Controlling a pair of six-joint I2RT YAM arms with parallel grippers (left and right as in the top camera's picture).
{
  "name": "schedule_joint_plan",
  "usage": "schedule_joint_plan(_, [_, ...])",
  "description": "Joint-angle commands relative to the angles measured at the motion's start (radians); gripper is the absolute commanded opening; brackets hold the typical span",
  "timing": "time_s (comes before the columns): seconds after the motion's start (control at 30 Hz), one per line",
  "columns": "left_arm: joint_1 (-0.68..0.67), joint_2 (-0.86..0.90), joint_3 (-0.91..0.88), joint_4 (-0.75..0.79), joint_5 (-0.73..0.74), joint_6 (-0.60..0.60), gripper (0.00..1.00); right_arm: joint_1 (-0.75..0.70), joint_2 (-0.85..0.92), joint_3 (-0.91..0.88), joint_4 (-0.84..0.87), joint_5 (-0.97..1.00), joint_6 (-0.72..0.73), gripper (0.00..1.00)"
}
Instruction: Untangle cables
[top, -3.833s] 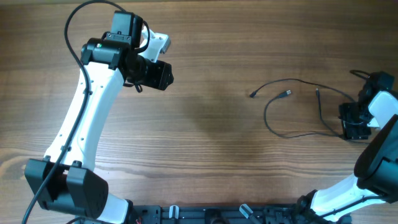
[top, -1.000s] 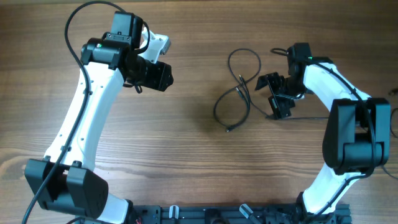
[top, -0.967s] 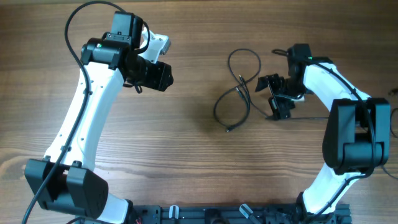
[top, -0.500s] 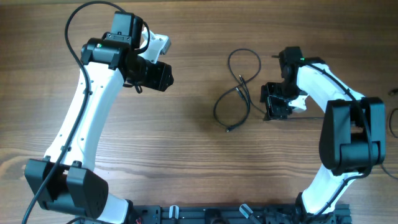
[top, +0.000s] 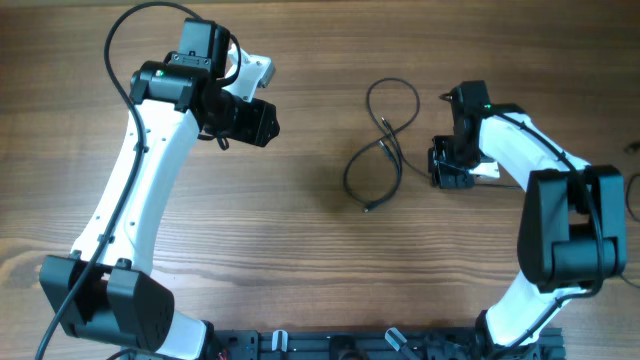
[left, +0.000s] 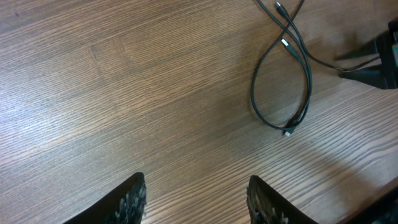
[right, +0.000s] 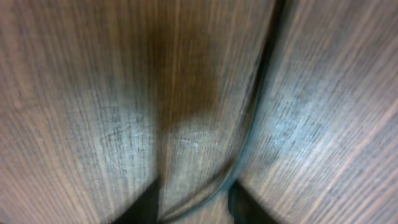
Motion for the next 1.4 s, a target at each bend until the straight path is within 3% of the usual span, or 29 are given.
schedule_joint_plan(0.0, [-0.001, 0.010, 0.000, 0.000, 0.016, 0.023, 0.54, 0.000, 0.060, -0.089, 0.017, 0.104, 0.005, 0.04])
schedule_joint_plan(0.2, [-0.001, 0.010, 0.000, -0.002, 0.016, 0.023, 0.54, -0.039, 0.042, -0.036, 0.026, 0.236, -0.165, 0.04])
schedule_joint_plan(0.33, [-0.001, 0.010, 0.000, -0.008, 0.016, 0.023, 0.54, -0.131, -0.023, 0.111, -0.063, 0.344, -0.319, 0.04])
schedule_joint_plan(0.47, [-0.001, 0.010, 0.000, -0.008, 0.016, 0.023, 0.54, -0.264, -0.088, 0.294, -0.163, 0.476, -0.480, 0.04])
schedule_joint_plan(0.63, [-0.001, 0.010, 0.000, -0.008, 0.016, 0.023, 0.54, -0.498, -0.114, 0.500, -0.204, 0.471, -0.650, 0.04])
schedule_joint_plan(0.87, [-0.001, 0.010, 0.000, -0.007, 0.016, 0.023, 0.54, -0.828, -0.099, 0.543, -0.149, 0.446, -0.674, 0.04])
schedule_joint_plan(0.97, [-0.001, 0.010, 0.000, -0.005, 0.016, 0.023, 0.55, -0.927, -0.079, 0.543, -0.113, 0.305, -0.673, 0.05])
schedule_joint_plan(1.07, [-0.001, 0.010, 0.000, -0.005, 0.016, 0.023, 0.55, -0.995, -0.046, 0.543, -0.085, 0.165, -0.678, 0.29])
schedule_joint_plan(1.2, [-0.002, 0.010, 0.000, -0.004, 0.016, 0.023, 0.55, -1.015, -0.010, 0.542, -0.093, 0.147, -0.671, 0.83])
schedule_joint_plan(1.37, [-0.002, 0.010, 0.000, -0.004, 0.016, 0.023, 0.55, -1.000, 0.002, 0.542, -0.092, 0.000, -0.713, 0.95])
